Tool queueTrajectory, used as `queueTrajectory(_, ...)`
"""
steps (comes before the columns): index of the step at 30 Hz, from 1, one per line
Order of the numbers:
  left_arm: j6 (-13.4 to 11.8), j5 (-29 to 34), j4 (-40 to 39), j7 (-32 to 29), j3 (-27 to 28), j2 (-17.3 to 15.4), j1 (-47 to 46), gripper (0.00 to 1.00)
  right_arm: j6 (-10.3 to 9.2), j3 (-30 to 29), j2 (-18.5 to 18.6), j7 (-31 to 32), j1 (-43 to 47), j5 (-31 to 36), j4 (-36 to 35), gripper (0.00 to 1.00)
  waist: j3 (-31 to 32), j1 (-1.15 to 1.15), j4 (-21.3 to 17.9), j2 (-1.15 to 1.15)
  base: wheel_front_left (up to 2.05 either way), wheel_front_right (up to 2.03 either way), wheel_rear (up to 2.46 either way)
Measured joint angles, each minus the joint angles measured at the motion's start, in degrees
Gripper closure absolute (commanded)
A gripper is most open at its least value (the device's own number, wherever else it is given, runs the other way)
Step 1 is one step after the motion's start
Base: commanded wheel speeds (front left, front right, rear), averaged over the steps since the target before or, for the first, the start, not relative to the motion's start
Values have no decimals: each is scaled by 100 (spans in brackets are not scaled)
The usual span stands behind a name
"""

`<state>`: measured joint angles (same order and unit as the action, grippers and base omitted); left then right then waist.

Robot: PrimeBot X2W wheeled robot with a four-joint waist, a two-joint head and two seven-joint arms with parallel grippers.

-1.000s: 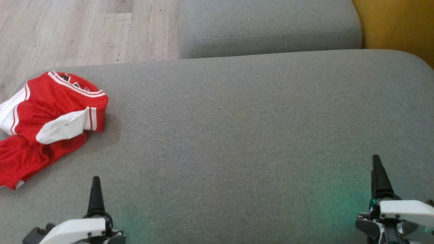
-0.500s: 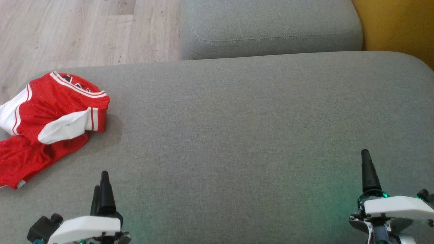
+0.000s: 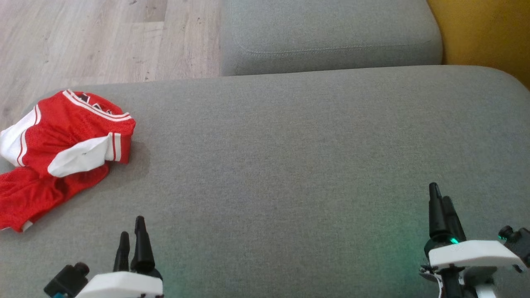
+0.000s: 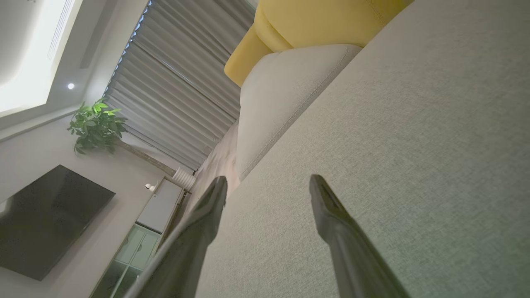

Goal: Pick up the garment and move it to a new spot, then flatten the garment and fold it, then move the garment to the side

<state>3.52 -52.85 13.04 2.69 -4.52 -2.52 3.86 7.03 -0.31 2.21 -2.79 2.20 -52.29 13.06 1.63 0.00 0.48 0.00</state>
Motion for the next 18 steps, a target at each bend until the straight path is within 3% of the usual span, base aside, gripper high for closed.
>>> queueTrajectory(18,-127,1255,112,303,-241,-5,24,0,0,221,2,-301,117,1359,-109,0,34,0,14,0,0,0,0)
